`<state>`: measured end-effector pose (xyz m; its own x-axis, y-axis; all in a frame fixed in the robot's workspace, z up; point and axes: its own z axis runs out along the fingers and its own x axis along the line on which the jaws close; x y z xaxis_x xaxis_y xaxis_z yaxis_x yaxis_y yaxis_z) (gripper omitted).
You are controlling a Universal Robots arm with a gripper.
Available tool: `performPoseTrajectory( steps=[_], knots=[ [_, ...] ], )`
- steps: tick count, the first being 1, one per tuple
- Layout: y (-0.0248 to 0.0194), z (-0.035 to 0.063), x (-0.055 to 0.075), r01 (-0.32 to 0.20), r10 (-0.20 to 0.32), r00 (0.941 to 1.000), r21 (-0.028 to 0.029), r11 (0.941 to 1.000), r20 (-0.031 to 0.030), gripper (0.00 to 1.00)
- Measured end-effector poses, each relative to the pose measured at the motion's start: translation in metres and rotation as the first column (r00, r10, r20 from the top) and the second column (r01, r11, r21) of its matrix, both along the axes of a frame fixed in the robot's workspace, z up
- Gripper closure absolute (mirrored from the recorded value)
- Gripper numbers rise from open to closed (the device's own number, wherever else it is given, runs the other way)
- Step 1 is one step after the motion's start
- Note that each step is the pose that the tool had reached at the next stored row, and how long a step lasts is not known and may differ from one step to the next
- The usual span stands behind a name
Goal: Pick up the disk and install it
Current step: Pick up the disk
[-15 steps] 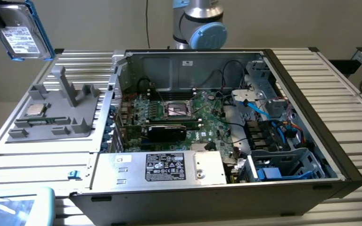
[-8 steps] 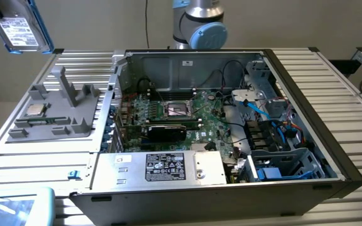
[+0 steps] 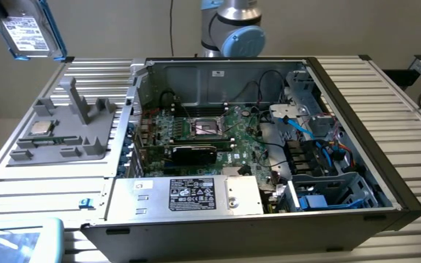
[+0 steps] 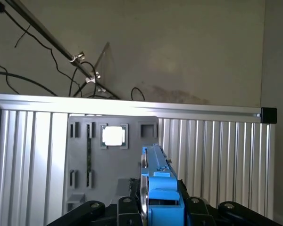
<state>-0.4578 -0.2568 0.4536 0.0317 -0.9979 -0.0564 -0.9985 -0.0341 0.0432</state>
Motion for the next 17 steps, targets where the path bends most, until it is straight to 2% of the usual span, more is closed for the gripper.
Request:
performPoseTrajectory(
  steps=[4, 17],
  knots=[
    [-0.0024, 0.0027, 0.008, 0.0, 0.0, 1.0, 0.0001, 1.0, 0.0012, 0.63],
    [-0.0092, 0.0061, 0.027, 0.0, 0.0, 0.9998, 0.0, 1.0, 0.019, 0.63]
  ],
)
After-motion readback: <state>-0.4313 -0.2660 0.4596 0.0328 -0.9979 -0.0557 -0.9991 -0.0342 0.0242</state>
